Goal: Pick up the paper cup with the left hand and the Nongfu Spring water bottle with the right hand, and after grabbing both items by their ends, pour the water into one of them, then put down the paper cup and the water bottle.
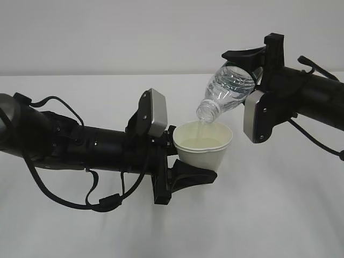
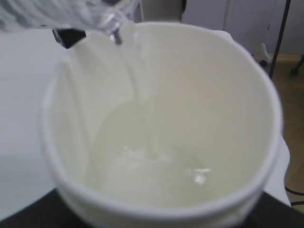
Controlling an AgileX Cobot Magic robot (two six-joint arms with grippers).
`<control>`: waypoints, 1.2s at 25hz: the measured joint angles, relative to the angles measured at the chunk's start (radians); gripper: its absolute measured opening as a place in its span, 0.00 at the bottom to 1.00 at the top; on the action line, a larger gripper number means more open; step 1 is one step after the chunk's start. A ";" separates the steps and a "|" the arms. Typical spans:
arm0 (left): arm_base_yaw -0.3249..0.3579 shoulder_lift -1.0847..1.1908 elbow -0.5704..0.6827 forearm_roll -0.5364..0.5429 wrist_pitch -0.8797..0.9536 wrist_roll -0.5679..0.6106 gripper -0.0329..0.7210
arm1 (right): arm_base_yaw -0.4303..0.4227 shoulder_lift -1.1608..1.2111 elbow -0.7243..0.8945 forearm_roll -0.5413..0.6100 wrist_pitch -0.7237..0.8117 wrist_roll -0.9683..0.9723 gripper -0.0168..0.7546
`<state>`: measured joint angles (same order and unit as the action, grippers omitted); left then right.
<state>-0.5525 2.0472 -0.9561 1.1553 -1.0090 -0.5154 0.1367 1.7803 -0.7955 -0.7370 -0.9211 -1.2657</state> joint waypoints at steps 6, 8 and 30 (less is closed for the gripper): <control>0.000 0.000 0.000 0.002 0.000 0.000 0.60 | 0.000 0.000 0.000 0.000 -0.001 -0.001 0.60; 0.000 0.000 0.000 0.002 0.000 0.000 0.60 | 0.000 0.000 0.000 0.000 -0.002 -0.003 0.60; 0.000 0.001 0.000 0.017 0.025 0.000 0.60 | 0.000 0.000 0.000 0.002 -0.007 -0.010 0.60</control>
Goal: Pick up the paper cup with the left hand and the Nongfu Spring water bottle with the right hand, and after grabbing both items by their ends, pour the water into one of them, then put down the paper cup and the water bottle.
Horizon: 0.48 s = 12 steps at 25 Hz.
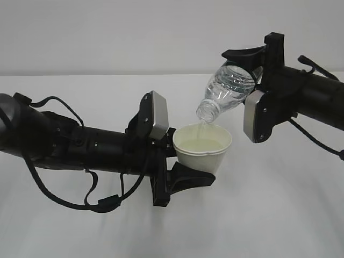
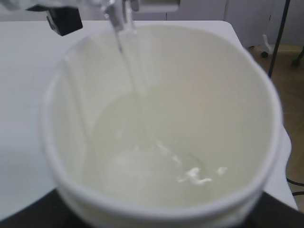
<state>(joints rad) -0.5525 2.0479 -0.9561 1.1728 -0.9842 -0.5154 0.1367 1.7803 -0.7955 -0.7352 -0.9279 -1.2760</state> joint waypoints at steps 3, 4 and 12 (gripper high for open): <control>0.000 0.000 0.000 0.000 0.000 0.000 0.60 | 0.000 0.000 0.000 0.000 0.000 0.000 0.60; 0.000 0.000 0.000 0.000 0.001 0.000 0.60 | 0.000 0.000 0.000 0.000 0.000 0.000 0.60; 0.000 0.000 0.000 0.001 0.002 0.000 0.60 | 0.000 0.000 0.000 0.000 -0.001 0.000 0.60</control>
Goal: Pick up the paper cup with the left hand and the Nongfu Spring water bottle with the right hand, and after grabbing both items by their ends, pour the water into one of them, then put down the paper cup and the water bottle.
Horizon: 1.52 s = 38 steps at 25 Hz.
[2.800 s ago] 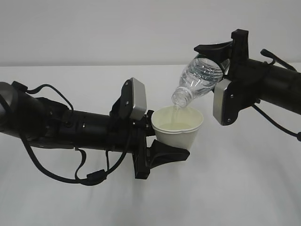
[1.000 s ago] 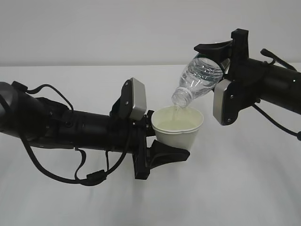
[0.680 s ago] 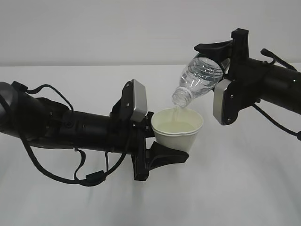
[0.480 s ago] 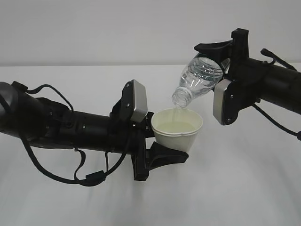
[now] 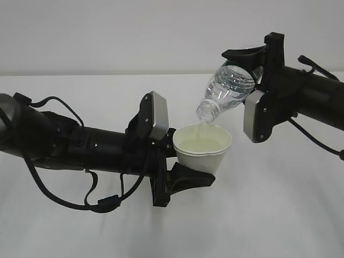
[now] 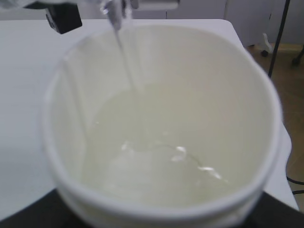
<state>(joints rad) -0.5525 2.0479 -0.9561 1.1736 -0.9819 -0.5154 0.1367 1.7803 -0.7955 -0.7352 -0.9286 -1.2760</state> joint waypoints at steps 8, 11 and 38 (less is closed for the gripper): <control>0.000 0.000 0.000 0.002 0.000 0.000 0.60 | 0.000 0.000 0.000 0.000 0.000 0.000 0.60; 0.000 0.000 0.000 0.002 0.000 0.000 0.60 | 0.000 0.000 0.000 0.000 -0.002 0.000 0.60; 0.000 0.000 0.000 0.002 0.000 0.000 0.60 | 0.000 0.000 0.000 0.000 -0.006 -0.008 0.60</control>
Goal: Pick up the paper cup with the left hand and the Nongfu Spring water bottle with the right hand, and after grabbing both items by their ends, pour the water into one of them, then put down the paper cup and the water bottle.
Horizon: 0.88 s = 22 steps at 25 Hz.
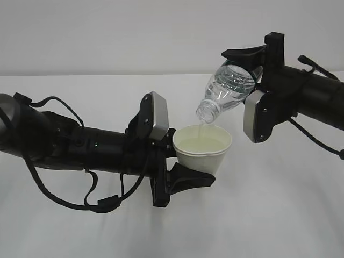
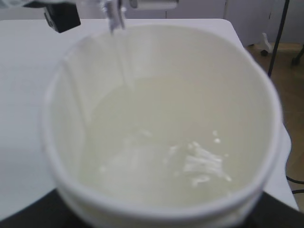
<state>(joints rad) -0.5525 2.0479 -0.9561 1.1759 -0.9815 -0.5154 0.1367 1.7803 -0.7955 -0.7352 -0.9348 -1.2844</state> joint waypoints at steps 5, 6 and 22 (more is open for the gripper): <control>0.000 0.000 0.000 0.002 0.000 0.000 0.60 | 0.000 0.000 0.000 0.000 -0.002 0.000 0.60; 0.000 0.000 0.000 0.002 0.000 0.000 0.60 | 0.000 0.000 0.000 0.000 -0.002 0.000 0.60; 0.000 0.000 0.000 0.002 0.000 0.000 0.60 | 0.000 0.000 0.000 0.001 -0.003 0.000 0.60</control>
<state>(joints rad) -0.5525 2.0479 -0.9561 1.1774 -0.9815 -0.5154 0.1367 1.7803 -0.7955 -0.7338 -0.9378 -1.2844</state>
